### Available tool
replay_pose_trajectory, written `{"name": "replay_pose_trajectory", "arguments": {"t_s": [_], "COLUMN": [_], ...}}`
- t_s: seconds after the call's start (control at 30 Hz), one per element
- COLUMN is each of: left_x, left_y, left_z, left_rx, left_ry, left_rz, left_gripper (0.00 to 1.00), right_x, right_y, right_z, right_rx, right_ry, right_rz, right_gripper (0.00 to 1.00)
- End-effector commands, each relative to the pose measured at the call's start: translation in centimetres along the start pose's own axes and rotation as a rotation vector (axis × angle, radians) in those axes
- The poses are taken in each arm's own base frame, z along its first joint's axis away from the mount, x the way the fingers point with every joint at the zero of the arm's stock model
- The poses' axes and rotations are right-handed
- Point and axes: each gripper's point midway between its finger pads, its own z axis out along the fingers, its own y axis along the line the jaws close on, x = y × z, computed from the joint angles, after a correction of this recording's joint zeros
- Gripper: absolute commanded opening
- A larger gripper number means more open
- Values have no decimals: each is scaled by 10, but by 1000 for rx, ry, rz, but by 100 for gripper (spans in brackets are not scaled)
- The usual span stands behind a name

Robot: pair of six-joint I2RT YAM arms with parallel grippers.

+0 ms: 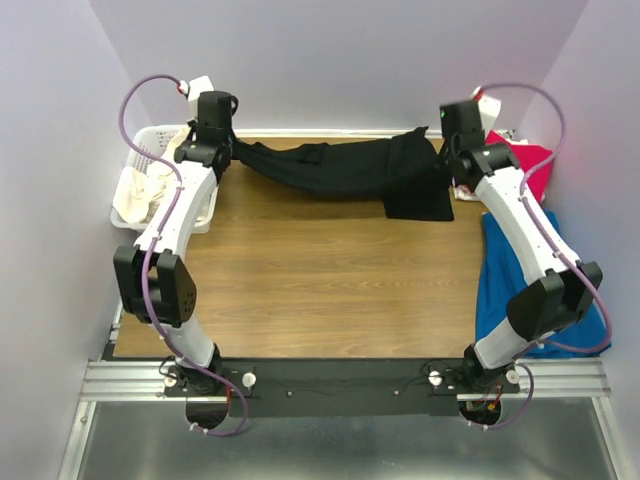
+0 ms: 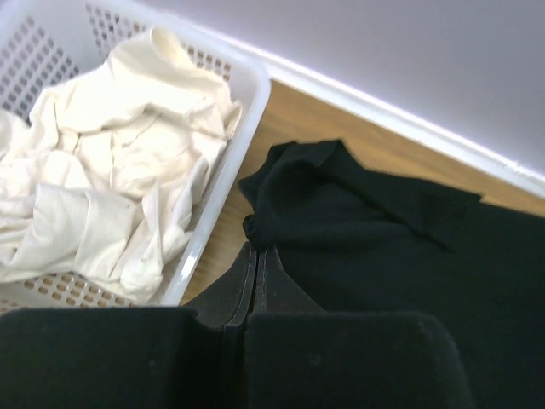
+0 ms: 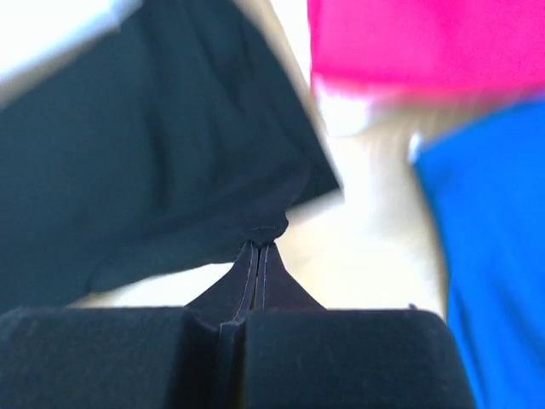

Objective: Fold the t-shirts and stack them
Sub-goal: Flatten out the tshirt

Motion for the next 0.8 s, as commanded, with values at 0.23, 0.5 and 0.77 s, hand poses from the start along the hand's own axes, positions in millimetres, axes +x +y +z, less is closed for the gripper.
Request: {"name": "replay_pose_trajectory", "arguments": {"t_s": [0.23,0.5,0.77], "left_x": [-142,-220,-250], "left_y": [-38,-41,-10], "left_z": [-94,-180,-300], "left_rx": [263,403,515], "left_ry": [-313,-573,-829], "left_rz": [-51,-65,-38], "left_gripper": [0,0,0], "right_x": [-217,-273,-293], "right_y": [-27,-46,-92], "right_z": [-137,-226,-340], "right_rx": [32,-87,-219], "right_ry": [-572,-824,-1058], "right_rz": [36,88,150], "right_gripper": [1,1,1]}}
